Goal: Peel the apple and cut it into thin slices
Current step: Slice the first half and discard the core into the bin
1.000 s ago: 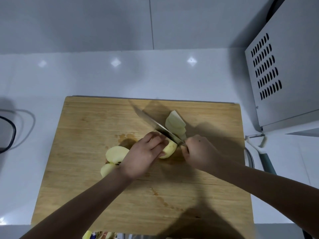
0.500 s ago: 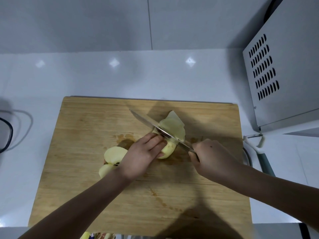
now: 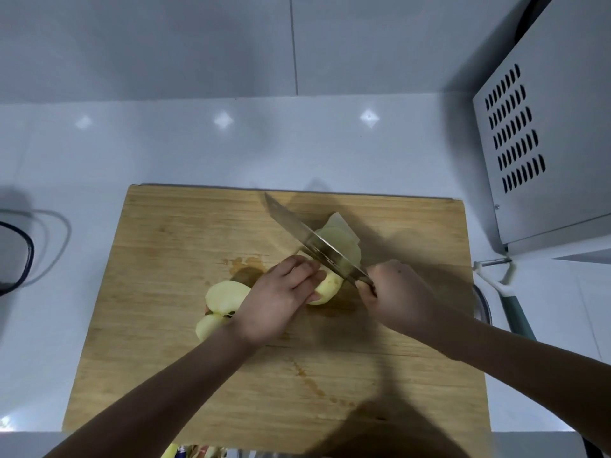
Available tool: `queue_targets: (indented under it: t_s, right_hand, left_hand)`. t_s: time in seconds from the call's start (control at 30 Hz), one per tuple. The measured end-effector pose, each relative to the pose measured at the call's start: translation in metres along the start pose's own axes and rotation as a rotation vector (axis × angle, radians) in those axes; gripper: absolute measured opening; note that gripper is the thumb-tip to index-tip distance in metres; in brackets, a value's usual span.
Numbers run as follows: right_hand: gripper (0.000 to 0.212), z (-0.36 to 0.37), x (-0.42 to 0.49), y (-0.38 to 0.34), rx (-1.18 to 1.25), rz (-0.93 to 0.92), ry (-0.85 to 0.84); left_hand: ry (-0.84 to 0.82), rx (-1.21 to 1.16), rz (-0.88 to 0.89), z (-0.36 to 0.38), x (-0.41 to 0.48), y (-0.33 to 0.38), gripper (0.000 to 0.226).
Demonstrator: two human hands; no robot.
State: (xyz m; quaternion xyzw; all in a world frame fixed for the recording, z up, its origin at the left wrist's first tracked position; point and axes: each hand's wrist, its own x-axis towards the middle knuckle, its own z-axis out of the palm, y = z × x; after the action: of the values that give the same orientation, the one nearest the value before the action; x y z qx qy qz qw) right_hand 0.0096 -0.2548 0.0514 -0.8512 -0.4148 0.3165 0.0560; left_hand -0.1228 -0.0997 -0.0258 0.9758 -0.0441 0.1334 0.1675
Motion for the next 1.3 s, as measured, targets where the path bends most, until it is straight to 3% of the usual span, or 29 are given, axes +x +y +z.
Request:
queue_targets:
  t_s: [0.3, 0.43, 0.53, 0.73, 0.97, 1.3]
  right_hand:
    - [0.038, -0.021, -0.026, -0.012, -0.114, 0.014, -0.093]
    - [0.034, -0.014, -0.014, -0.014, -0.135, 0.019, -0.091]
    - [0.020, -0.002, 0.000, -0.017, -0.139, 0.012, -0.069]
    - [0.021, 0.012, 0.013, -0.007, -0.035, 0.025, -0.039]
    - [0.026, 0.002, 0.011, 0.001, 0.265, 0.129, -0.066]
    - [0.026, -0.012, -0.034, -0.005, -0.041, -0.024, -0.004]
  left_hand:
    - [0.011, 0.009, -0.008, 0.003, 0.001, 0.000, 0.034]
    - [0.023, 0.008, -0.001, 0.004, -0.001, -0.001, 0.033]
    - [0.022, 0.012, -0.006, 0.005, -0.002, -0.002, 0.033]
    - [-0.005, 0.001, -0.009, 0.003, -0.002, 0.000, 0.033]
    - [-0.029, -0.005, -0.031, -0.002, -0.007, 0.000, 0.033]
    - [0.003, -0.017, -0.034, -0.002, -0.005, 0.002, 0.032]
